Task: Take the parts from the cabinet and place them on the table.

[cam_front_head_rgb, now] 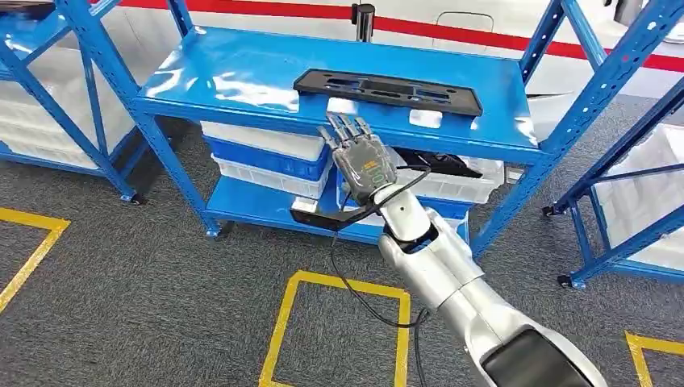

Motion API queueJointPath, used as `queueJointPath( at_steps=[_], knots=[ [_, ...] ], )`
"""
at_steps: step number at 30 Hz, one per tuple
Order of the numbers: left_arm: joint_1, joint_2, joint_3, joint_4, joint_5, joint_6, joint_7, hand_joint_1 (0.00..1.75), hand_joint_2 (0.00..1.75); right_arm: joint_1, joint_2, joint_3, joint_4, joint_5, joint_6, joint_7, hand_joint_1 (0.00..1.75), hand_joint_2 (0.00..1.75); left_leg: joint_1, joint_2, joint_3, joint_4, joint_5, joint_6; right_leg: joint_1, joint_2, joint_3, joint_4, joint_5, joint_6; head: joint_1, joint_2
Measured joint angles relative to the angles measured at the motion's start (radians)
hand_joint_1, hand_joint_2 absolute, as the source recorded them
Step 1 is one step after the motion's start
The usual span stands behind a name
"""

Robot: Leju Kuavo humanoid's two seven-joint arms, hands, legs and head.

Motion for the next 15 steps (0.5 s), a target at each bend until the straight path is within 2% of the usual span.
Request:
queueJointPath(
  at_steps=[2, 3, 4, 5, 7, 8, 9, 10, 11, 12, 13, 14, 15],
  knots=[
    [-0.001, -0.002, 0.0, 0.0, -0.002, 0.0, 0.0, 0.0, 0.0, -0.001, 0.0, 0.0, 0.0, 0.0, -0.005, 0.0, 0.0, 1.75, 0.004, -0.006, 0.012, 0.005, -0.013, -0.012, -0.01, 0.0, 0.06, -0.176, 0.099, 0.023, 0.001, 0.0],
    [-0.001, -0.002, 0.0, 0.0, -0.002, 0.001, -0.001, 0.0, 0.0, -0.002, -0.002, 0.0, 0.001, 0.0, -0.008, 0.0, 0.0, 1.75, -0.002, -0.01, 0.009, 0.012, -0.021, -0.021, -0.01, 0.001, 0.075, -0.231, 0.119, 0.024, 0.007, 0.0],
    [-0.004, -0.002, 0.0, 0.0, -0.003, 0.003, -0.001, 0.0, 0.0, -0.002, 0.0, 0.0, 0.0, 0.001, -0.009, 0.0, 0.0, 1.75, -0.004, -0.016, 0.007, 0.018, -0.03, -0.028, -0.009, 0.004, 0.084, -0.235, 0.118, 0.003, 0.004, 0.0],
    [-0.003, -0.003, 0.0, 0.0, -0.003, 0.003, -0.002, 0.0, 0.0, 0.0, 0.001, 0.0, 0.001, 0.002, -0.009, 0.0, 0.0, 1.75, -0.003, -0.015, 0.007, 0.017, -0.03, -0.033, -0.005, 0.004, 0.083, -0.232, 0.116, -0.008, -0.001, 0.0],
    [-0.001, -0.004, 0.0, 0.0, -0.003, 0.004, -0.002, 0.0, 0.0, -0.002, 0.002, 0.0, 0.001, 0.002, -0.009, 0.0, 0.0, 1.75, 0.004, -0.015, 0.01, 0.015, -0.034, -0.042, -0.002, 0.005, 0.084, -0.231, 0.113, -0.022, -0.001, 0.0],
    [-0.002, -0.004, 0.0, 0.0, -0.005, 0.005, -0.002, 0.0, 0.0, -0.002, 0.006, 0.0, 0.0, 0.002, -0.01, 0.0, 0.0, 1.75, 0.007, -0.011, 0.012, 0.019, -0.043, -0.048, -0.011, 0.005, 0.091, -0.234, 0.113, -0.029, 0.001, 0.0],
    [-0.003, -0.006, 0.0, 0.0, -0.006, 0.005, -0.003, 0.0, 0.0, -0.004, 0.007, 0.0, 0.0, 0.002, -0.01, 0.0, 0.0, 1.75, 0.007, 0.001, 0.006, 0.046, -0.052, -0.053, -0.011, 0.005, 0.098, -0.235, 0.107, -0.037, -0.004, 0.0],
    [-0.005, -0.006, 0.0, 0.0, -0.006, 0.006, -0.003, 0.0, 0.0, -0.005, 0.01, 0.0, 0.0, 0.002, -0.01, 0.0, 0.0, 1.75, 0.009, 0.01, -0.032, 0.119, -0.082, -0.059, -0.009, 0.004, 0.104, -0.235, 0.103, -0.048, -0.01, 0.0],
    [-0.005, -0.006, 0.0, 0.0, -0.006, 0.007, -0.003, 0.0, 0.0, -0.005, 0.011, 0.0, 0.0, 0.002, -0.01, 0.0, 0.0, 1.75, 0.01, 0.012, -0.082, 0.206, -0.115, -0.065, -0.008, 0.004, 0.108, -0.235, 0.099, -0.054, -0.01, 0.0],
    [-0.004, -0.006, 0.0, 0.0, -0.006, 0.008, -0.003, 0.0, 0.0, -0.003, 0.011, 0.0, 0.001, 0.002, -0.01, -0.001, 0.0, 1.75, 0.011, 0.013, -0.134, 0.285, -0.135, -0.068, -0.005, 0.004, 0.111, -0.235, 0.095, -0.058, -0.01, 0.0],
    [-0.003, -0.007, 0.0, 0.0, -0.006, 0.009, -0.003, 0.0, 0.0, -0.001, 0.011, 0.0, 0.002, 0.002, -0.01, -0.001, 0.0, 1.75, 0.013, 0.014, -0.171, 0.329, -0.135, -0.069, -0.004, 0.004, 0.114, -0.235, 0.09, -0.059, -0.01, 0.0],
    [-0.001, -0.007, 0.0, 0.0, -0.006, 0.01, -0.003, 0.0, 0.0, 0.0, 0.011, 0.0, 0.003, 0.002, -0.01, -0.001, 0.0, 1.75, 0.014, 0.014, -0.186, 0.326, -0.113, -0.068, -0.003, 0.004, 0.12, -0.235, 0.087, -0.06, -0.011, 0.0],
    [0.0, -0.007, 0.0, 0.0, -0.006, 0.01, -0.003, 0.0, 0.0, 0.0, 0.011, 0.0, 0.003, 0.002, -0.01, -0.001, 0.0, 1.75, 0.014, 0.014, -0.178, 0.281, -0.07, -0.065, -0.003, 0.005, 0.127, -0.235, 0.081, -0.058, -0.01, 0.0]
  ],
)
